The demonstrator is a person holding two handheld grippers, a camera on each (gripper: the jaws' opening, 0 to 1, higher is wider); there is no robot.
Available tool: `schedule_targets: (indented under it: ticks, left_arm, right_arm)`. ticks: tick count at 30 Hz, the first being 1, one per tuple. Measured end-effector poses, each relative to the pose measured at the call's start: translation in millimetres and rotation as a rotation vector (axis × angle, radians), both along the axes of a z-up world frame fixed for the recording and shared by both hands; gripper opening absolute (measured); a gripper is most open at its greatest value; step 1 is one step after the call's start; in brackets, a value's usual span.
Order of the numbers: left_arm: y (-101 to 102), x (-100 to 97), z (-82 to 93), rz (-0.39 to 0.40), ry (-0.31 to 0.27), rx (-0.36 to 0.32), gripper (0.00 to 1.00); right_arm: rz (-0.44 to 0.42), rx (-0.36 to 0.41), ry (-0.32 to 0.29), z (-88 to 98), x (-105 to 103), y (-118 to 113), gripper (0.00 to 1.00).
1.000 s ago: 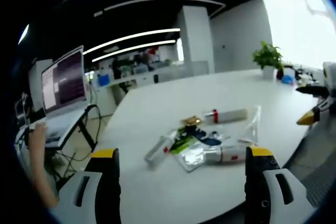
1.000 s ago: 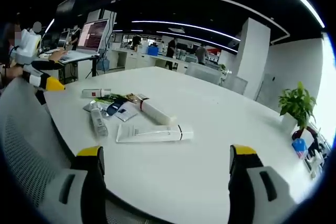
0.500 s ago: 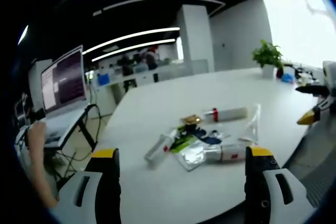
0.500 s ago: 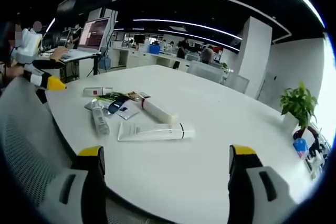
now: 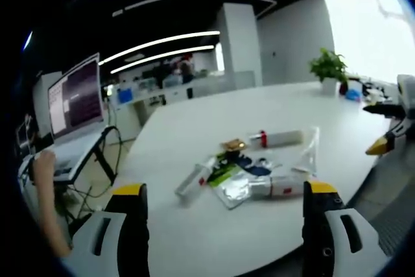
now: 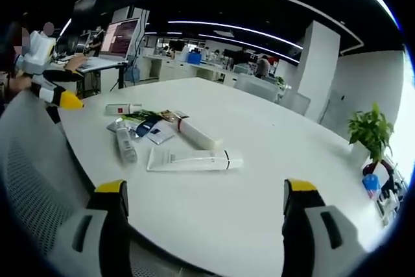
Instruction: Arrange the skincare products in the storage area until every visible bottle or jar stands upright without overlapping.
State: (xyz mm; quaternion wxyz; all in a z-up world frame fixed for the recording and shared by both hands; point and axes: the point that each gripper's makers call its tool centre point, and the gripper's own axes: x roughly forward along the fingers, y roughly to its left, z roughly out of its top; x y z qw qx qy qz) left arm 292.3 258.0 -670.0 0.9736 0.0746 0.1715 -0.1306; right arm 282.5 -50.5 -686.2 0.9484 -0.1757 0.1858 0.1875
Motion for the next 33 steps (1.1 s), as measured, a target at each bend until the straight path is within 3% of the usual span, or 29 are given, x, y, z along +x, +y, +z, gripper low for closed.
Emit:
schedule_targets:
  ticks: [7,33]
  left_arm:
    - [-2.3,-1.1,-0.4,-0.013,0.008,-0.013,0.97]
    - [-0.6,-3.0,-6.4,-0.044,0.028,0.063,0.97]
  right_arm:
    - [0.003,-0.024,-0.001,0.2,-0.5,-0.9,1.0]
    - [-0.001,-0.05,-0.001,-1.0,-0.1,-3.3,1.0]
